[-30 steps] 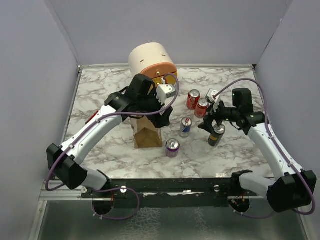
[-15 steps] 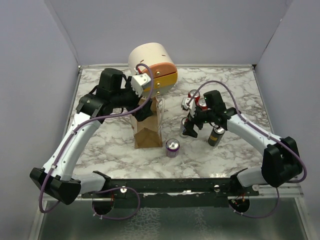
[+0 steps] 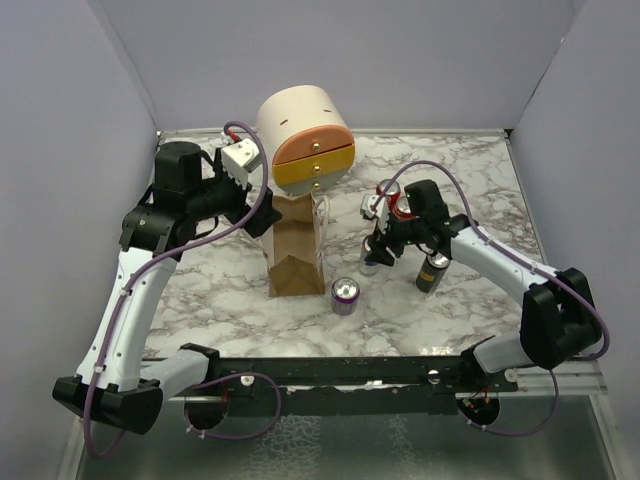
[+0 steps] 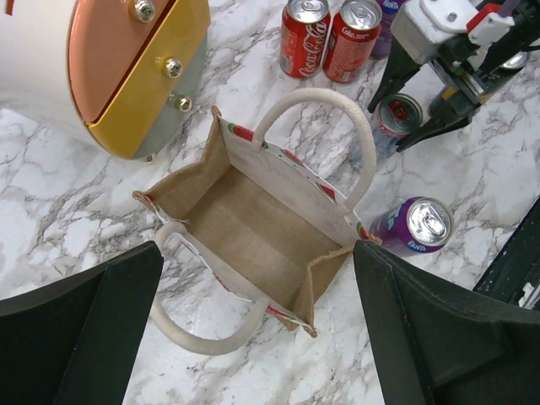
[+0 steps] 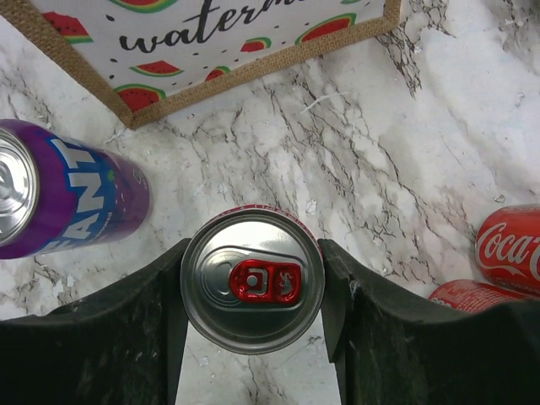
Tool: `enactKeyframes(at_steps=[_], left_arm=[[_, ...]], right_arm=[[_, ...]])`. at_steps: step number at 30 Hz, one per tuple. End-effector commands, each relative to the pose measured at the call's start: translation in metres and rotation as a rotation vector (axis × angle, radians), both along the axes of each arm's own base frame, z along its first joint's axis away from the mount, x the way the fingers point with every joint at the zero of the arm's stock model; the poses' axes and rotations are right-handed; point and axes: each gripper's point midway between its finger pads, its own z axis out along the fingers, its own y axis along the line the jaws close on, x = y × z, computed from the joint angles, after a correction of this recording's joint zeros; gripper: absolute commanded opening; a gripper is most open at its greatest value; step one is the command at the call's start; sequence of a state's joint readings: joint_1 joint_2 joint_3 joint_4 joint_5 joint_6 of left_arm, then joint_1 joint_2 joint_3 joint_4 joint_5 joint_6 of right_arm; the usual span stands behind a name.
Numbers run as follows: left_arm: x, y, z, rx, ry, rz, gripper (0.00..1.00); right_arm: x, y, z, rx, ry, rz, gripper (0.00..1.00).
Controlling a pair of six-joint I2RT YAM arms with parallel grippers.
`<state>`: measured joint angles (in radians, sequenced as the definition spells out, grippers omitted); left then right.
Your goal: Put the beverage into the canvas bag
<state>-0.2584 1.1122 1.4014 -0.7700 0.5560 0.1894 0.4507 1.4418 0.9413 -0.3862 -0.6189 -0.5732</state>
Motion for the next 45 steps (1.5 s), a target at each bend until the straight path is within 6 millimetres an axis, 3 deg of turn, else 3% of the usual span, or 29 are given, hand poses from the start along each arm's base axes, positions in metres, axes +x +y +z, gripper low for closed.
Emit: enactKeyframes(at_steps=[1, 7, 14, 18, 24, 30, 34, 39, 42, 45], left_arm=[[0.009, 0.013, -0.001, 0.003, -0.035, 0.059, 0.99], [0.032, 0.047, -0.002, 0.044, -0.059, 0.229, 0.99], [0.049, 0.083, -0.013, 0.025, -0.021, 0.391, 0.99], [0.051, 0.086, -0.015, 0.001, 0.007, 0.404, 0.99], [0.042, 0.083, -0.022, -0.041, 0.046, 0.398, 0.98], [0.033, 0.076, -0.034, -0.086, 0.058, 0.382, 0.95], [0.033, 0.077, -0.045, -0.09, 0.072, 0.391, 0.87], [0.033, 0.07, -0.062, -0.112, 0.121, 0.365, 0.75], [0.033, 0.063, -0.07, -0.138, 0.168, 0.34, 0.66], [0.034, 0.059, -0.074, -0.16, 0.188, 0.33, 0.55]], right_arm=[[0.007, 0.012, 0.036, 0.08, -0.087, 0.019, 0.5], [0.014, 0.012, 0.072, 0.121, -0.154, -0.027, 0.31], [0.023, 0.006, 0.151, 0.184, -0.288, -0.105, 0.18], [0.029, 0.008, 0.199, 0.231, -0.333, -0.128, 0.02], [0.027, 0.024, 0.261, 0.31, -0.387, -0.09, 0.01], [0.024, 0.054, 0.3, 0.349, -0.425, -0.015, 0.01], [0.016, 0.085, 0.311, 0.366, -0.444, 0.054, 0.01], [0.009, 0.127, 0.3, 0.375, -0.383, 0.122, 0.01], [0.011, 0.15, 0.285, 0.356, -0.351, 0.134, 0.01], [0.017, 0.175, 0.256, 0.294, -0.335, 0.124, 0.01]])
